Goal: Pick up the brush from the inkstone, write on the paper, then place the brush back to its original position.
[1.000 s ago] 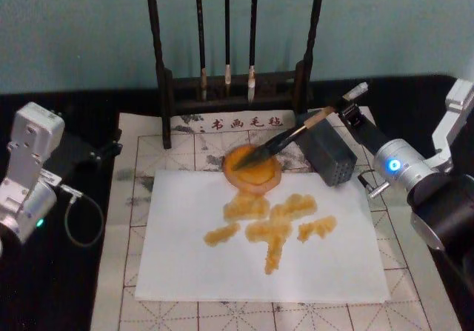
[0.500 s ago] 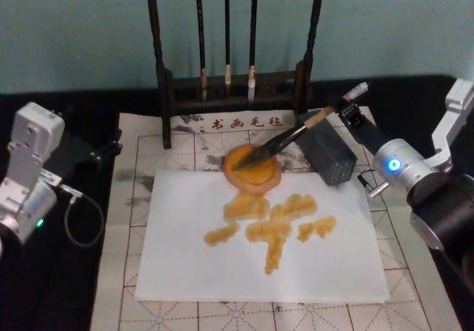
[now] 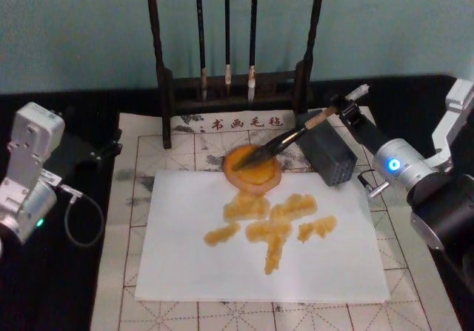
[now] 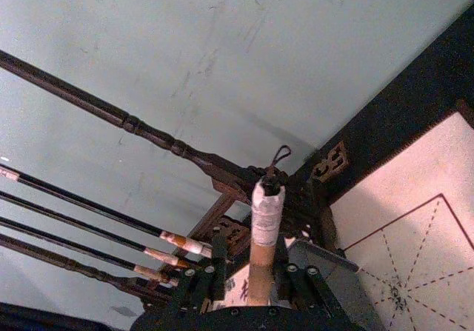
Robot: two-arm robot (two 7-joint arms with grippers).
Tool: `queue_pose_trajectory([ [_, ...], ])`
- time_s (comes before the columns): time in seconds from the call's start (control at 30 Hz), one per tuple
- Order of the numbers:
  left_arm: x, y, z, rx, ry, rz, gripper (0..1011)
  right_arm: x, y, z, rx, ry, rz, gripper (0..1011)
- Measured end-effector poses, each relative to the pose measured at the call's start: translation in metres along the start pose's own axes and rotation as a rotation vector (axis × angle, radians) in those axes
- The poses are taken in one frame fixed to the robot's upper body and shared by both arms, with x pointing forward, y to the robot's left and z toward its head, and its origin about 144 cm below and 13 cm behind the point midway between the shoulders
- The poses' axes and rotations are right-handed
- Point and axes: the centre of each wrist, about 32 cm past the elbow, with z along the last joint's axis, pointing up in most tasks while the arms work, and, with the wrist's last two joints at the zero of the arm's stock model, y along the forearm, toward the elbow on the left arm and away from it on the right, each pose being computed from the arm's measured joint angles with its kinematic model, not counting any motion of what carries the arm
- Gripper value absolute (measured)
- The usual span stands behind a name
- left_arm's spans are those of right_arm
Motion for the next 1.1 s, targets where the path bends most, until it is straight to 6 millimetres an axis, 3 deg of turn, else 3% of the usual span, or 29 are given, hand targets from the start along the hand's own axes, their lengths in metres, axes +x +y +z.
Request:
queue_pose_trajectory([
  [0.4,0.0000,0.0000,0.0000,0.000,0.000,0.000,1001,0.0000,0.0000,0.0000,-0.001,0.000,0.000,726],
  [0.47,0.0000,0.0000,0.0000,0.000,0.000,0.000,1001,0.0000,0.0000,0.0000,-0.001,0.000,0.000,822],
  [0.7,0.0000,0.0000,0.0000,0.000,0.000,0.000,1001,0.0000,0.0000,0.0000,-0.001,0.000,0.000,998],
  [1.1,0.0000,0.0000,0.0000,0.000,0.000,0.000,1001,0.0012,-0.0017,0.0009,0.000,0.002,-0.002,1000],
])
